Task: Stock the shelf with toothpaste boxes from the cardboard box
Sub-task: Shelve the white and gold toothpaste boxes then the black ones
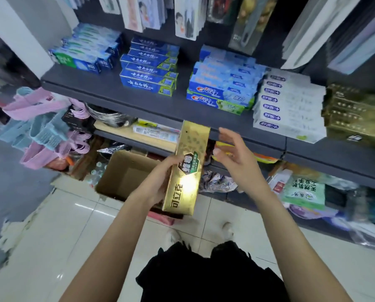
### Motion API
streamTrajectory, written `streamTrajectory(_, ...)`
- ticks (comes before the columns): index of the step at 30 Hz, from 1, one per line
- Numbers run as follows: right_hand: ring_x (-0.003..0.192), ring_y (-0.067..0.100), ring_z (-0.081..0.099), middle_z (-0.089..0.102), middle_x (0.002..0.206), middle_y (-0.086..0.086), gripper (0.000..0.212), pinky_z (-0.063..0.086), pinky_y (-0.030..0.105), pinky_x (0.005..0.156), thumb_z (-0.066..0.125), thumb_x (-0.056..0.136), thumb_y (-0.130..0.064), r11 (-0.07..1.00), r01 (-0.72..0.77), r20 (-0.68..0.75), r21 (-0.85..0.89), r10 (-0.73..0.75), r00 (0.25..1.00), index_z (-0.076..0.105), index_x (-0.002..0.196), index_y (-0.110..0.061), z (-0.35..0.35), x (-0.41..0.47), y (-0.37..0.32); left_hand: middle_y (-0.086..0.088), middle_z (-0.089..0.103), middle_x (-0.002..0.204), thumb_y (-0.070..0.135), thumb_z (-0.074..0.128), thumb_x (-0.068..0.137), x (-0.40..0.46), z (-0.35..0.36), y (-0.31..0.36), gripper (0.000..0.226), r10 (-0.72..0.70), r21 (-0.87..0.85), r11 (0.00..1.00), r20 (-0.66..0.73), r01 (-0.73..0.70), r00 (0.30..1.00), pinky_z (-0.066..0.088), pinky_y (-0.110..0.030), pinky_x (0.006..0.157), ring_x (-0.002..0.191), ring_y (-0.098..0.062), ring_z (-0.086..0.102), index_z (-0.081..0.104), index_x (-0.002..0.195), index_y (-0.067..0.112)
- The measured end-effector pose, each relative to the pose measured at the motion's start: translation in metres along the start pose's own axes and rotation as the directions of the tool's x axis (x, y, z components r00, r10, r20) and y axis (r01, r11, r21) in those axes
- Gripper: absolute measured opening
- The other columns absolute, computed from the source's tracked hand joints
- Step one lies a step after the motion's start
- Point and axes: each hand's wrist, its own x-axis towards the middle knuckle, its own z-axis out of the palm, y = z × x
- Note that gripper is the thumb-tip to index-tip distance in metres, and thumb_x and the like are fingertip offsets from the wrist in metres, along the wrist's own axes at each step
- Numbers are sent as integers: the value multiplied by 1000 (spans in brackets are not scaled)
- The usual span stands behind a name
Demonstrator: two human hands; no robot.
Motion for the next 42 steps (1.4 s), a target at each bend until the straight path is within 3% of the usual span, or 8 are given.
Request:
streamTrajectory(8, 105, -1, 59, 49, 133, -7, 53, 46, 10, 78, 59, 91, -26, 997, -50, 30, 65, 48, 998, 37, 138, -31, -91, 6, 24, -9, 71, 106, 35, 59, 85, 33, 85, 5, 43, -38, 119, 993, 102, 26, 994, 54, -26, 72, 90, -18, 70, 54, 123, 15)
streamTrajectory(13, 116, 7, 55, 51, 135, -8, 67, 47, 32, 98, 66, 80, -39, 996, -60, 119, 68, 52, 992, 37, 140, -38, -152, 0, 46, 10, 62, 90, 36, 51, 94, 53, 141, 6, 9, 3, 426, 903, 136, -62, 991, 44, -9, 63, 72, 5, 59, 55, 100, 30)
streamTrajectory(17, 105, -9, 56, 61, 119, -13, 52, 44, 12, 89, 68, 84, -18, 984, -58, 86, 167, 44, 995, 49, 129, -36, -179, -8, 59, 10, 68, 91, 38, 56, 88, 62, 167, 1, 22, 58, 448, 883, 191, -140, 980, 48, -23, 85, 91, -8, 63, 59, 107, 27)
streamTrajectory(26, 100, 6, 61, 64, 109, -6, 44, 49, 12, 79, 63, 82, -30, 937, -135, 55, 323, 123, 991, 50, 124, -36, -216, -12, 75, -20, 68, 110, 40, 46, 92, 74, 198, -15, 45, -127, 0, 992, 229, 130, 965, 54, -40, 85, 100, -34, 65, 64, 114, 6)
streamTrajectory(30, 91, 3, 67, 69, 105, -3, 32, 50, 12, 71, 62, 89, -16, 905, -173, 24, 389, 178, 984, 58, 120, -22, -221, -12, 81, -14, 73, 86, 43, 32, 97, 74, 220, -19, 48, -198, -16, 978, 251, 209, 947, 58, -31, 59, 70, -25, 71, 64, 102, 9)
streamTrajectory(34, 88, 10, 68, 69, 99, -5, 34, 57, 30, 79, 72, 76, -47, 969, -232, -174, 83, 243, 954, 66, 102, -25, -228, -8, 87, 0, 72, 100, 60, 42, 85, 80, 223, -23, 47, -149, 363, 928, 146, 88, 978, 54, -28, 71, 87, -16, 69, 63, 112, 27)
streamTrajectory(36, 66, 7, 68, 66, 91, -4, 41, 56, 20, 60, 70, 75, -53, 967, -249, -224, -53, 232, 947, 63, 98, -20, -231, -7, 84, 7, 69, 98, 53, 47, 87, 83, 226, -28, 36, -120, 457, 889, 160, 34, 980, 52, -21, 68, 85, -9, 67, 56, 116, 34)
streamTrajectory(42, 54, 7, 61, 66, 85, 13, 34, 50, 15, 48, 64, 85, -44, 988, -140, -240, -63, 121, 963, 65, 94, -11, -237, -2, 77, -14, 68, 95, 62, 56, 76, 88, 224, -40, 58, -194, -20, 977, 341, 214, 920, 54, -27, 52, 62, -23, 65, 68, 106, 13)
